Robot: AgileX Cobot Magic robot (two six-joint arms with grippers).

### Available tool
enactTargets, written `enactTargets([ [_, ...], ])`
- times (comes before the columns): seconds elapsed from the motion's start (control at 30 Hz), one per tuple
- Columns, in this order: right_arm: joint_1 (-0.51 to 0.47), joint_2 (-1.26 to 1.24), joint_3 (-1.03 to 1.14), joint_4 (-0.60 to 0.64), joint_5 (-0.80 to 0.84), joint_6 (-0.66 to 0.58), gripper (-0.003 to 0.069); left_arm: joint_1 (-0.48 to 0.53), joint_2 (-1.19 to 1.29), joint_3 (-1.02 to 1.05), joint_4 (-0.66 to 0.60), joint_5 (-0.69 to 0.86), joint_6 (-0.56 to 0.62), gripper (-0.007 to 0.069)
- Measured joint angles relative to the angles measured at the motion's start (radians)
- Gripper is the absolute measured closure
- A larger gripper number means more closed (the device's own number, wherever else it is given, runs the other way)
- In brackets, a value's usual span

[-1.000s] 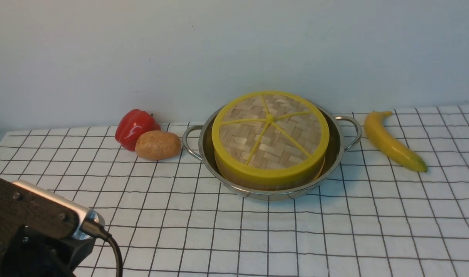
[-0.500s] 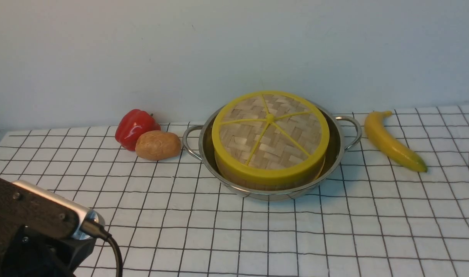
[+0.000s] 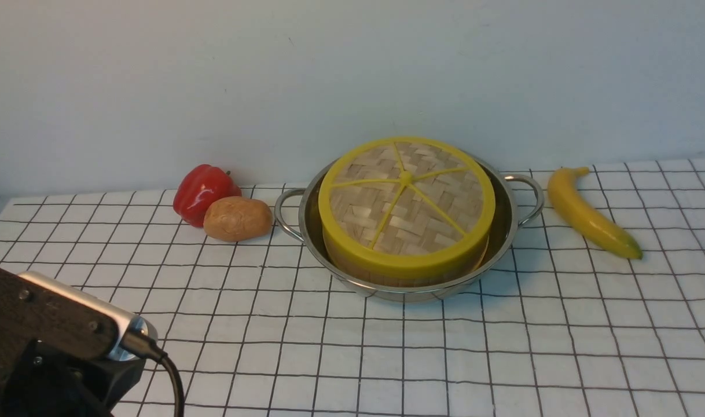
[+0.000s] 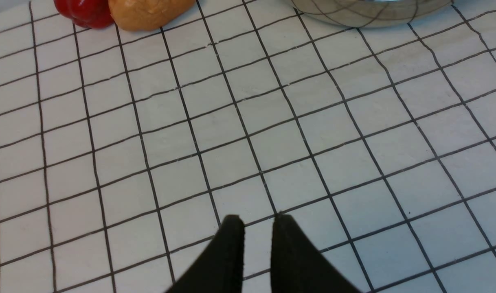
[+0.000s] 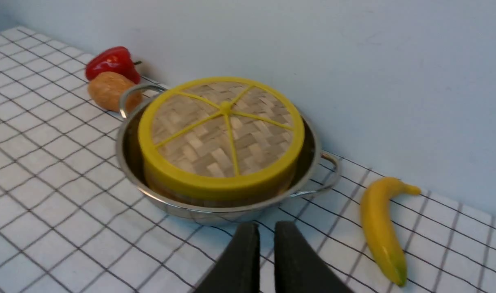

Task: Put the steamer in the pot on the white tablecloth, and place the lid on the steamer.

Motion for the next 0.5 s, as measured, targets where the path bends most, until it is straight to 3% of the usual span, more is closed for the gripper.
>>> enactTargets([
  [0.33,-0.317,-0.374,0.396,-0.009,-0.152,0.051,0.0525,0.0,0.0,0.0,0.0,0.0,0.0,0.0507],
  [0.5,-0.4,-0.488,0.512,-0.003,-0.271,0.079,0.0514,0.0,0.0,0.0,0.0,0.0,0.0,0.0496],
])
